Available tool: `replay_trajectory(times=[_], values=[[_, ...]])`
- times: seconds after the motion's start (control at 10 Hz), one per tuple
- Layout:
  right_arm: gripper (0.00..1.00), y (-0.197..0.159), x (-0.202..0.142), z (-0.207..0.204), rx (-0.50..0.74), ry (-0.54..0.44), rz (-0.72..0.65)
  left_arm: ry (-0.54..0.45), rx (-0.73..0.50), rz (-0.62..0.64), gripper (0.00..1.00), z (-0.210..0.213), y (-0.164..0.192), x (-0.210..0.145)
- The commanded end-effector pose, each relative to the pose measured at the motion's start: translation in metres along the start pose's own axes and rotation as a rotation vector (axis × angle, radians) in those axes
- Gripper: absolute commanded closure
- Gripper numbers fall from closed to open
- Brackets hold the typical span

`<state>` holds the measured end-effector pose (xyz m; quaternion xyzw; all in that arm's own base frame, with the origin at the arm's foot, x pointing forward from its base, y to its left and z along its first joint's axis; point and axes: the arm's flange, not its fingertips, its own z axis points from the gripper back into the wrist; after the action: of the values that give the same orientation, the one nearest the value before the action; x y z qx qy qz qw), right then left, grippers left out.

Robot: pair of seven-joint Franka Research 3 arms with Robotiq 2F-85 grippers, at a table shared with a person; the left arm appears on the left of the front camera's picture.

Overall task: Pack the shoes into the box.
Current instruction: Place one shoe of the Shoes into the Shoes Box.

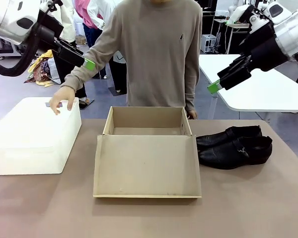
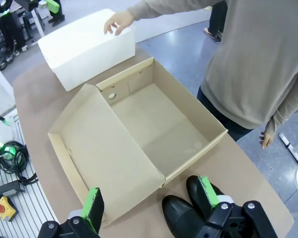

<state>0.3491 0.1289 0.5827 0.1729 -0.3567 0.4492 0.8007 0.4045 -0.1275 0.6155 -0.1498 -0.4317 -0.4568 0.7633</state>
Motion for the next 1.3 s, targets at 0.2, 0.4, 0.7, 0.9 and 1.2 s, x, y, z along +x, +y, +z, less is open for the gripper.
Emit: replay_trajectory(times=[0.2,0.4,0.7,0.9,1.2], values=[[0.00,-0.039,0.012,0.004,-0.013,0.112,0.095,-0.017,-0.018,-0.017,0.00,0.000,0.004,-0.002],[0.00,-0.065,0.010,0.004,-0.021,0.219,0.199,-0.017,-0.018,-0.017,0.00,0.000,0.004,-0.002],[0.00,-0.108,0.009,0.006,-0.022,0.376,0.302,-0.017,-0.018,-0.017,0.00,0.000,0.004,-0.002],[0.00,-0.136,0.005,0.003,-0.059,0.458,0.350,-0.017,-0.018,-0.017,0.00,0.000,0.004,-0.002],[0.00,-0.164,-0.006,-0.009,-0.029,0.519,0.385,-0.017,-0.018,-0.017,0.00,0.000,0.004,-0.002]])
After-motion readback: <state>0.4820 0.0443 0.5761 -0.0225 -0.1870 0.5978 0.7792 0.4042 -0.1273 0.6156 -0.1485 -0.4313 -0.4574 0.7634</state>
